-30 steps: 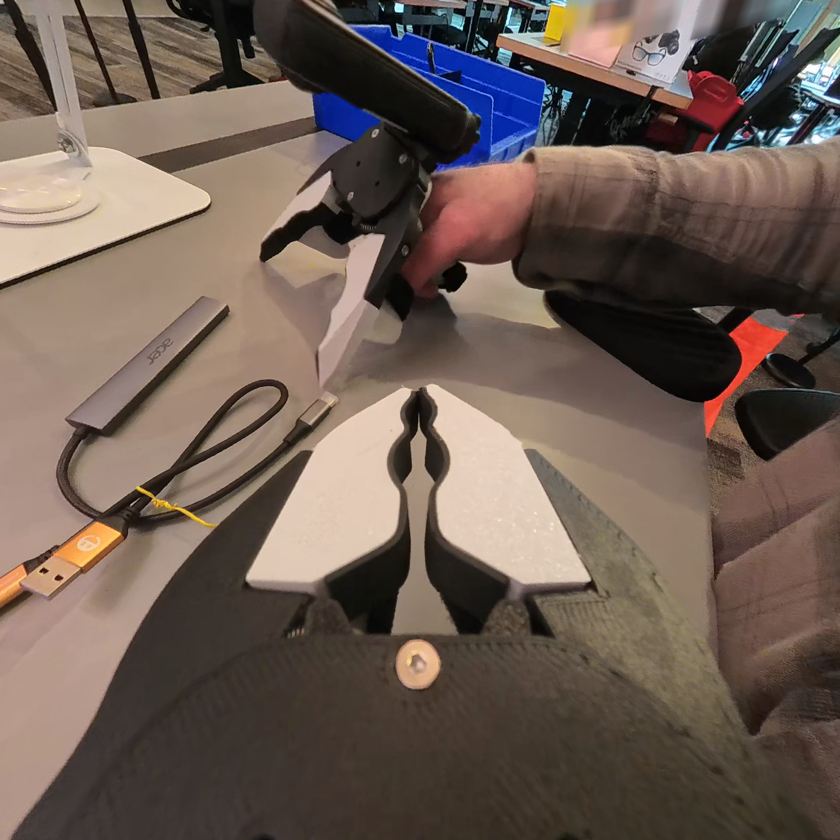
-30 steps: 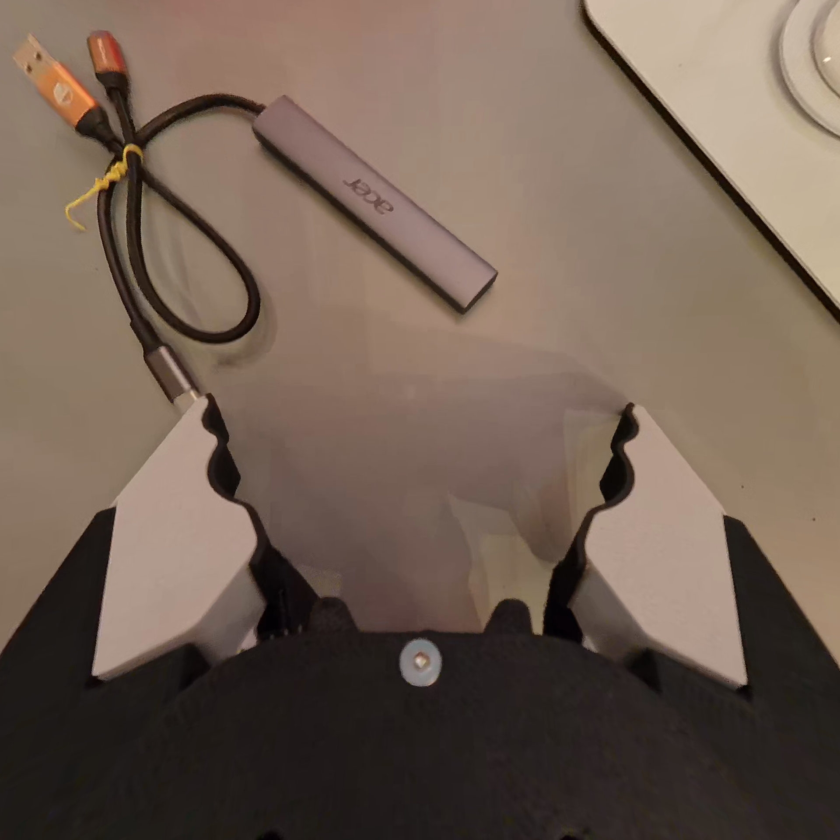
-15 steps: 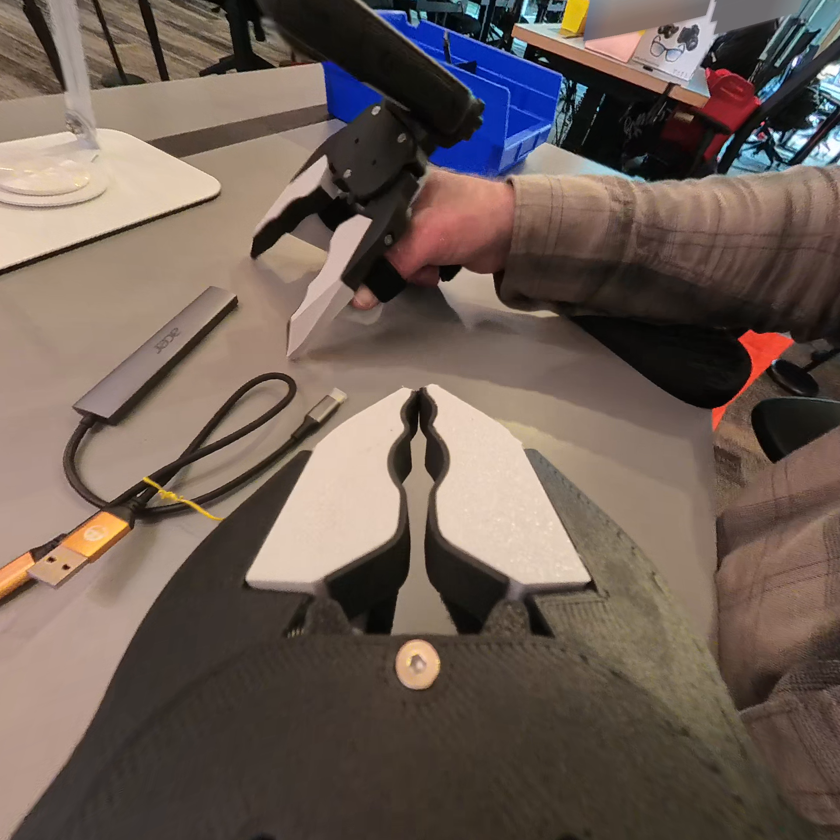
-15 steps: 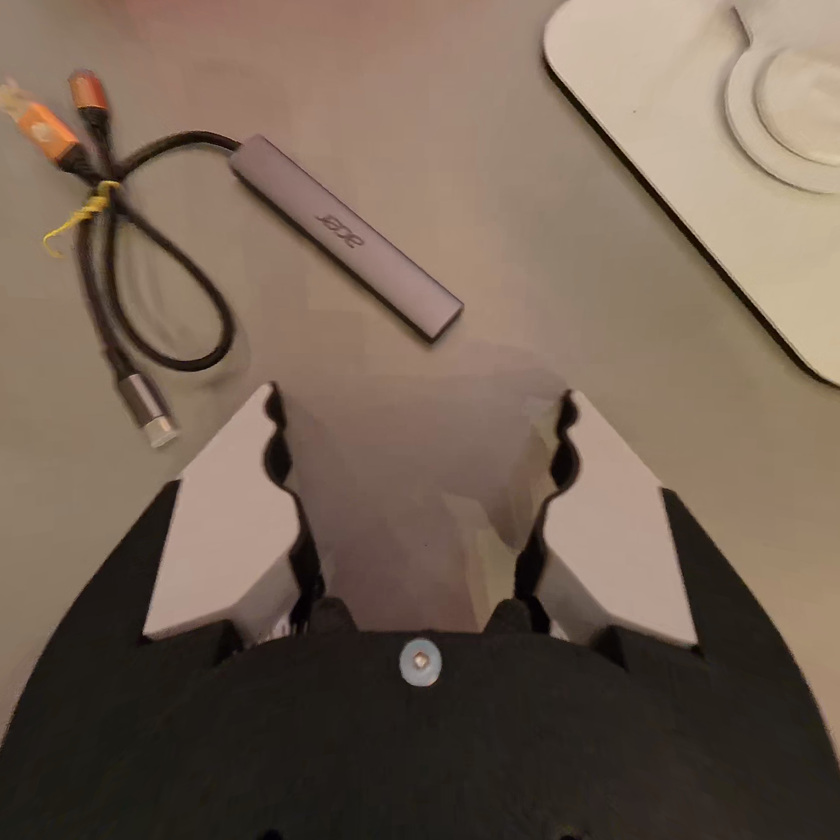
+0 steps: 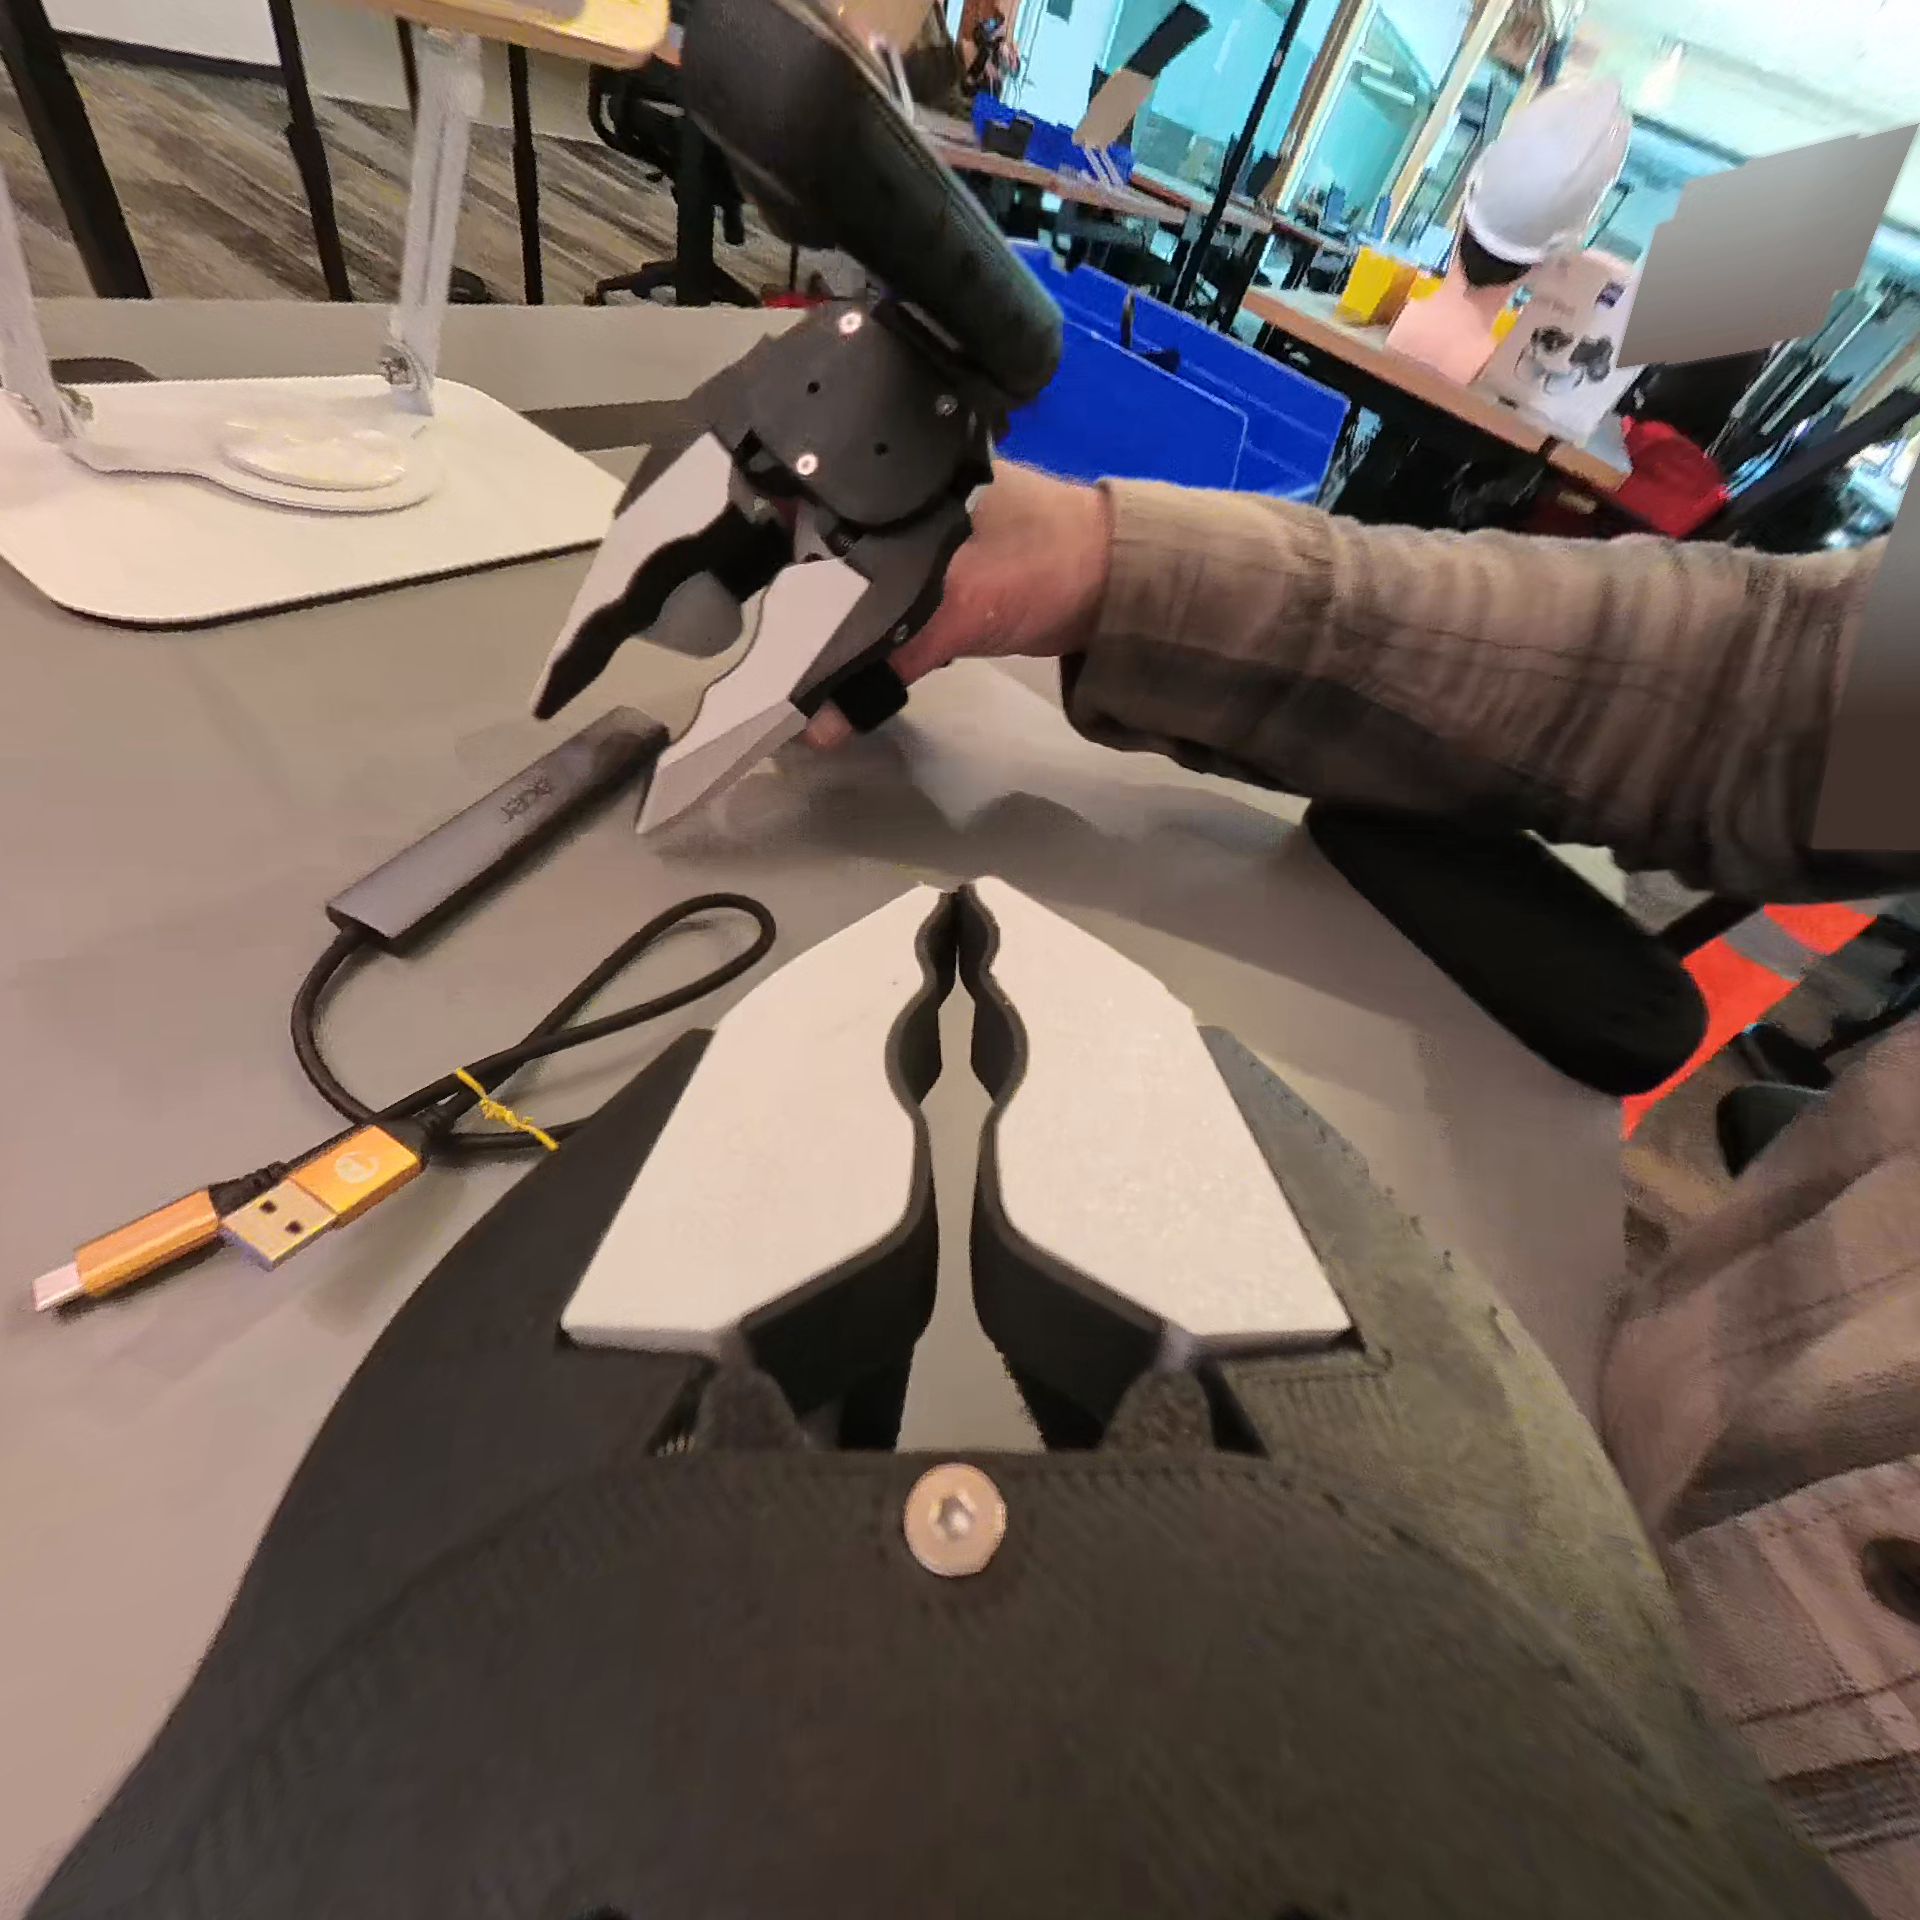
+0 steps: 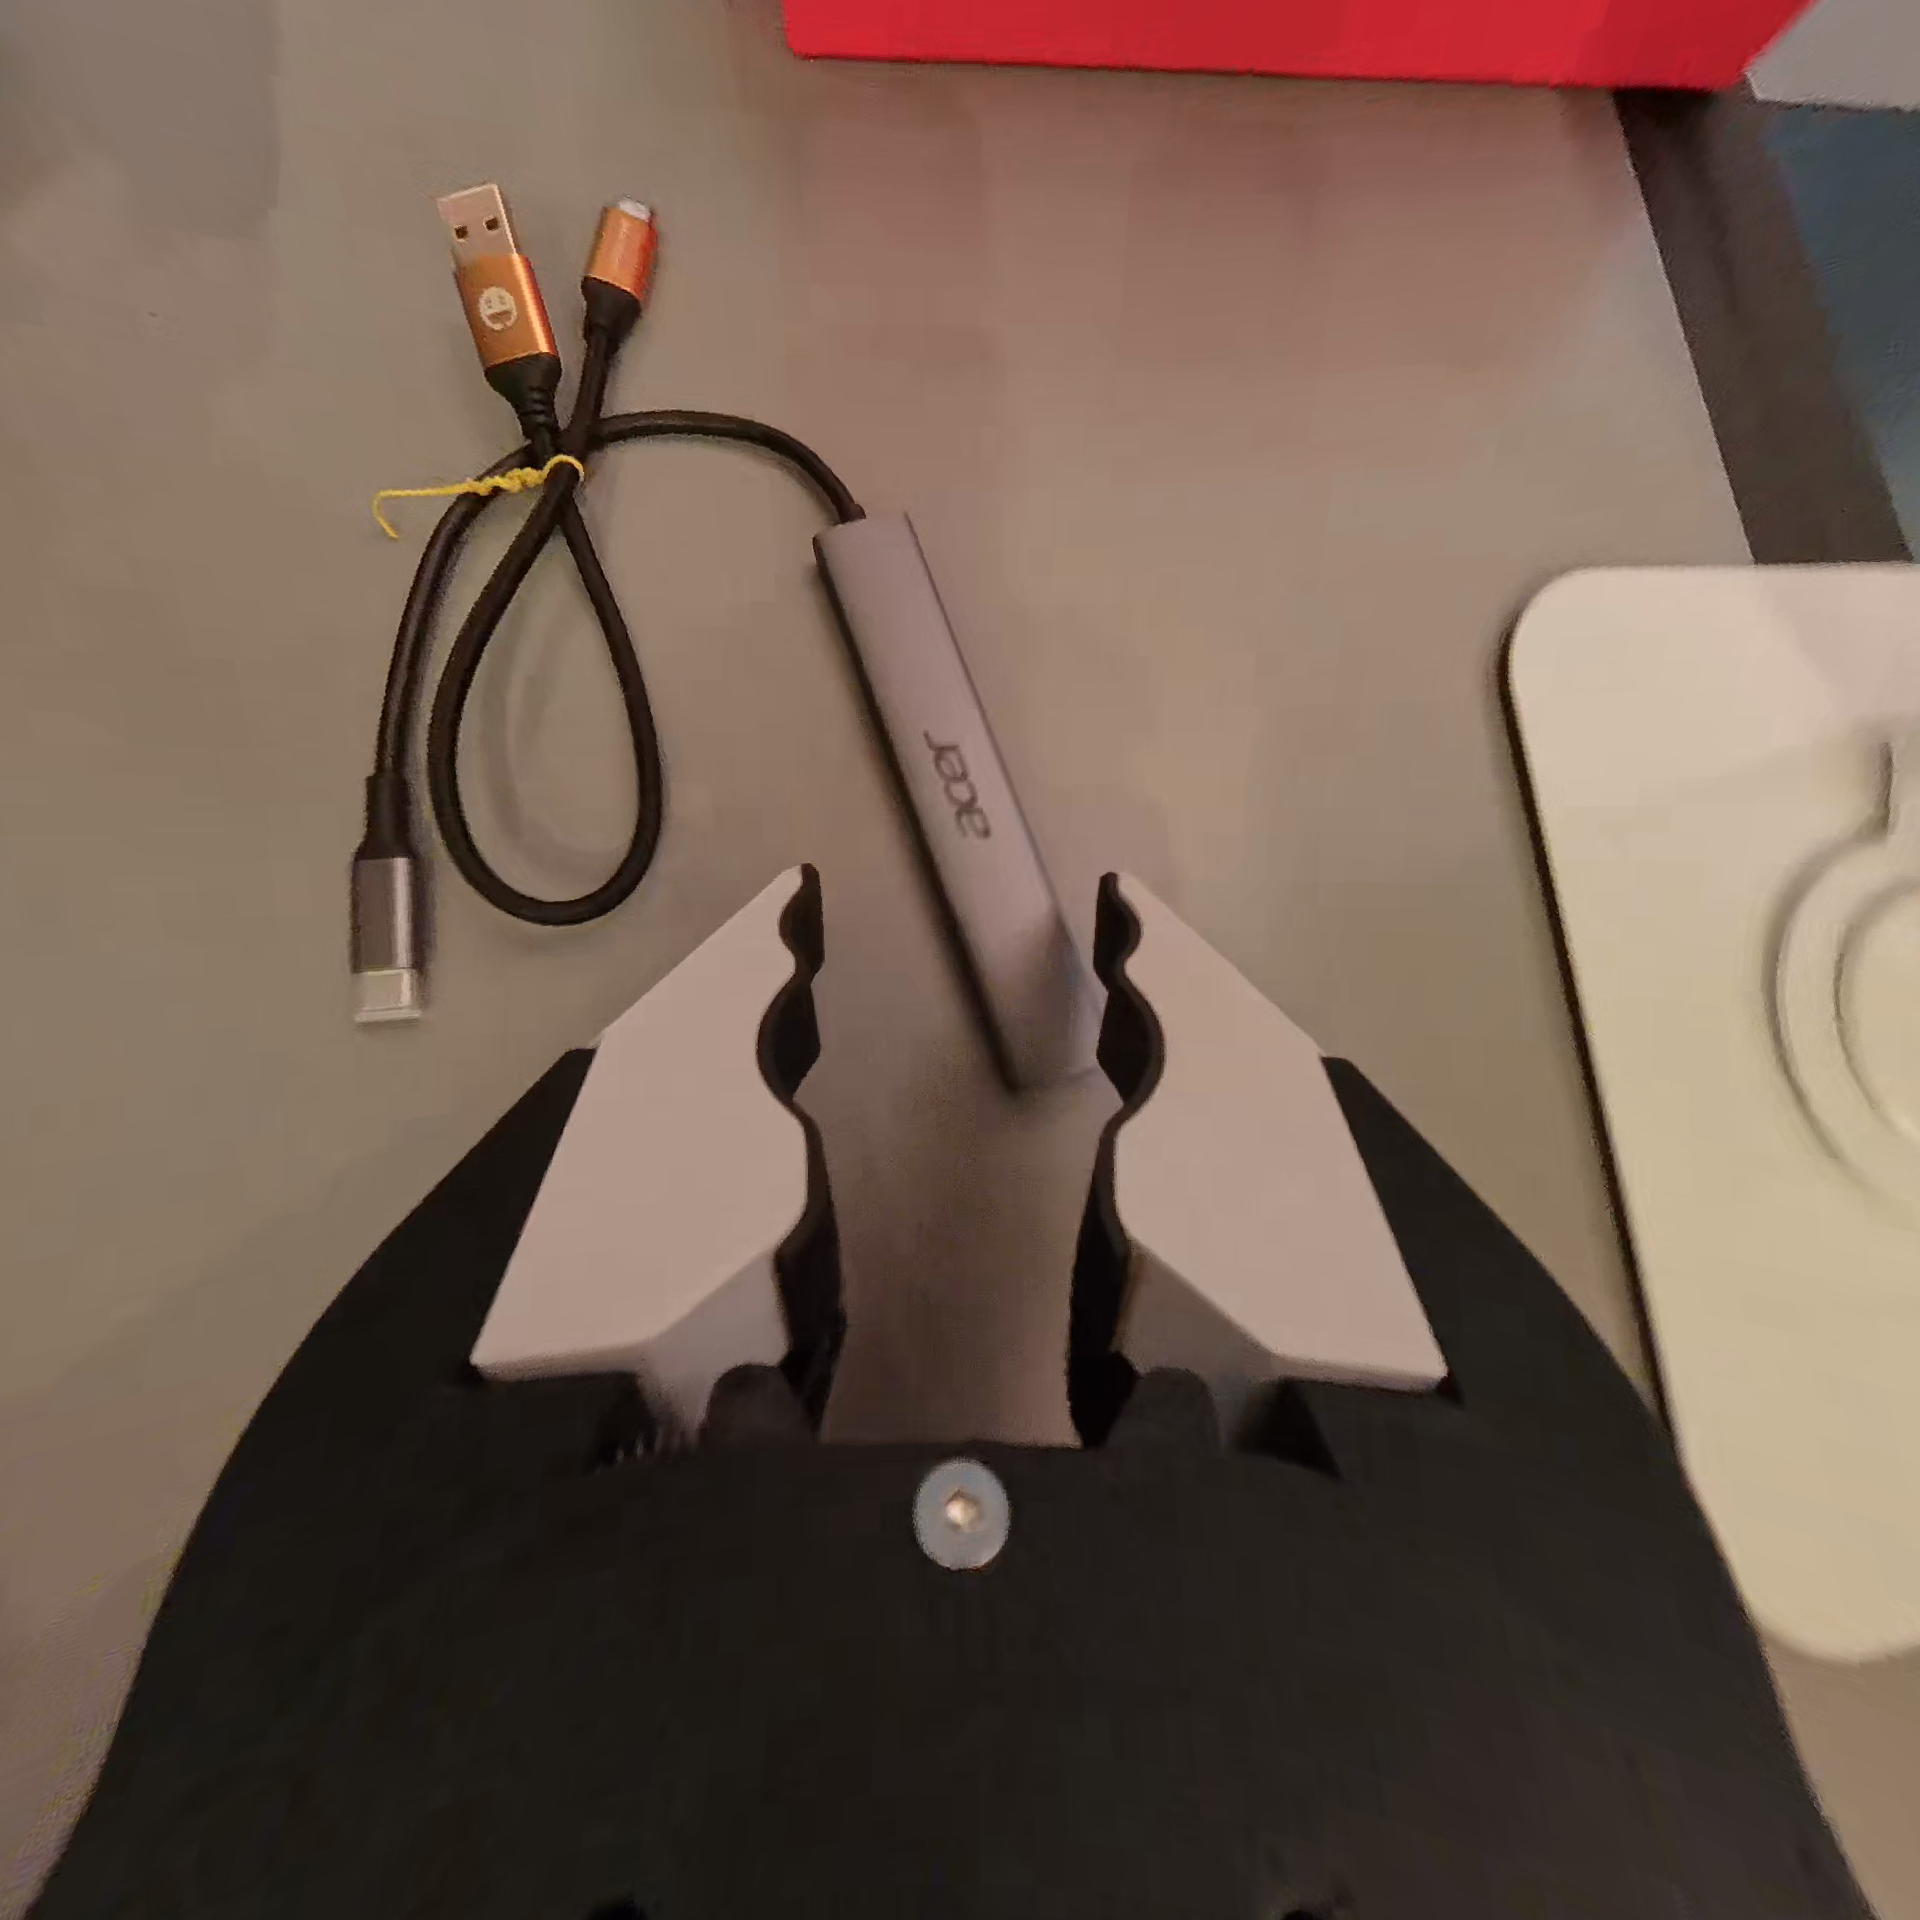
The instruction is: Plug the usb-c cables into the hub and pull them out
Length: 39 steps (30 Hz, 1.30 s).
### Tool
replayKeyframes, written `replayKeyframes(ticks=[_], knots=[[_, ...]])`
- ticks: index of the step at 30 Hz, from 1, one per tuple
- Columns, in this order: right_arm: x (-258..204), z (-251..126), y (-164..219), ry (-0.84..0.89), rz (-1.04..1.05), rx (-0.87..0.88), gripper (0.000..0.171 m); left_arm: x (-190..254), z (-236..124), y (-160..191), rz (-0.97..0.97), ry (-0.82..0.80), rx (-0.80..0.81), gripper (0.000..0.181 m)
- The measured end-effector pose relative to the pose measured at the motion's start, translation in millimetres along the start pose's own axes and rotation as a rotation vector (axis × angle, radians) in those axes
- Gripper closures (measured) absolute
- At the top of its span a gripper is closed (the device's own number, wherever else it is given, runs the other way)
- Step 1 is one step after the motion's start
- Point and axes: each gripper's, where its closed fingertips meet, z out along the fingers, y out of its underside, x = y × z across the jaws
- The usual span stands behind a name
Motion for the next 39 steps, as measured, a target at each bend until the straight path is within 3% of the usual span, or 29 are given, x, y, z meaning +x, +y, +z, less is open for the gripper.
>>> replayKeyframes(ticks=[5, 7, 15, 22, 26, 29, 32, 35, 37, 39], knots=[[2, 16, -2, -0.171, -0.055, -0.029, 0.133, -15, -3, -2, 0.019, -0.066, -0.025, 0.181], [-4, 17, -5, -0.257, -0.049, 0.006, 0.152, -24, -4, -2, 0.038, -0.097, -0.044, 0.181], [-11, 11, -6, -0.258, -0.086, 0.077, 0.153, -55, -12, -4, 0.118, -0.171, -0.125, 0.181], [-30, -16, -19, -0.213, -0.341, 0.13, 0.153, -82, -11, -10, 0.116, -0.186, -0.247, 0.147], [-46, -32, -34, -0.191, -0.52, 0.132, 0.153, -91, 13, 12, 0.056, -0.074, -0.416, 0.136], [-62, -41, -44, -0.2, -0.626, 0.141, 0.153, -80, 28, 28, -0.055, 0.11, -0.519, 0.137], [-70, -45, -47, -0.198, -0.704, 0.139, 0.153, -51, 33, 37, -0.157, 0.361, -0.574, 0.163], [-67, -45, -43, -0.181, -0.729, 0.123, 0.153, -47, 38, 36, -0.178, 0.387, -0.552, 0.166], [-52, -46, -47, -0.109, -0.659, 0.142, 0.142, -53, 41, 27, -0.221, 0.345, -0.482, 0.17], [-24, -51, -57, 0.032, -0.507, 0.165, 0.088, -67, 44, 18, -0.198, 0.214, -0.422, 0.17]])
